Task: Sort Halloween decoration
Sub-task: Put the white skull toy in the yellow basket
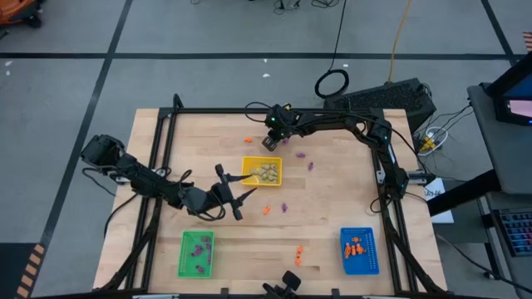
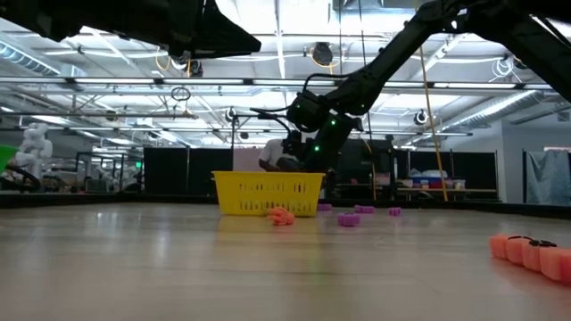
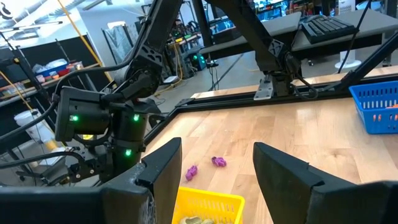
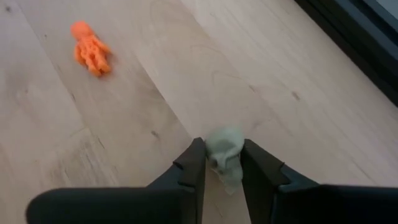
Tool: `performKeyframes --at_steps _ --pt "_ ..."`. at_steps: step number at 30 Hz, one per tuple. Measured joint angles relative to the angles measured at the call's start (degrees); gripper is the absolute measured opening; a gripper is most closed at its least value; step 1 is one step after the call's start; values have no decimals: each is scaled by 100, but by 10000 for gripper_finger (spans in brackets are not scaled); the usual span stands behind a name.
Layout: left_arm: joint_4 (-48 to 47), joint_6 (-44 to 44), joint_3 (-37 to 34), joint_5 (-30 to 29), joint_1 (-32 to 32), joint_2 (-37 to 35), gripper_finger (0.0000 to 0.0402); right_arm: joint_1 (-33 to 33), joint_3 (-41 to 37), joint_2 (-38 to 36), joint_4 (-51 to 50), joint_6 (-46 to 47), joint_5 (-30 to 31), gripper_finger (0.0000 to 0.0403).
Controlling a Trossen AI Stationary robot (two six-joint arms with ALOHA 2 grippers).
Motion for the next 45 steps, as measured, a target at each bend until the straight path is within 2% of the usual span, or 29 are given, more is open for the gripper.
performKeyframes --at_steps 8,15,23,29,33,38,41,45 --pt "-2 0 0 0 0 -2 203 -2 -3 -441 -363 -150 5 59" --pt "-35 0 0 -2 0 -2 203 74 -4 -1068 -1164 -409 -89 59" --pt "-136 -2 0 -7 -1 -1 203 374 -70 -2310 -2088 -590 -892 59" --pt "-132 -2 0 -10 0 -2 203 699 -1048 -3619 -1855 -478 -1048 58" --pt "-131 -8 -1 -11 0 -1 203 1049 -2152 -4552 -868 -178 -1043 58" --pt "-101 -7 0 -11 0 -2 203 1454 -3792 -5500 1293 232 -1039 58" --pt "-57 -5 0 -12 9 -2 203 1648 -4723 -5728 2886 467 -1025 58" --pt "4 -13 0 -11 70 -2 203 1835 -5737 -5598 5239 754 -874 58"
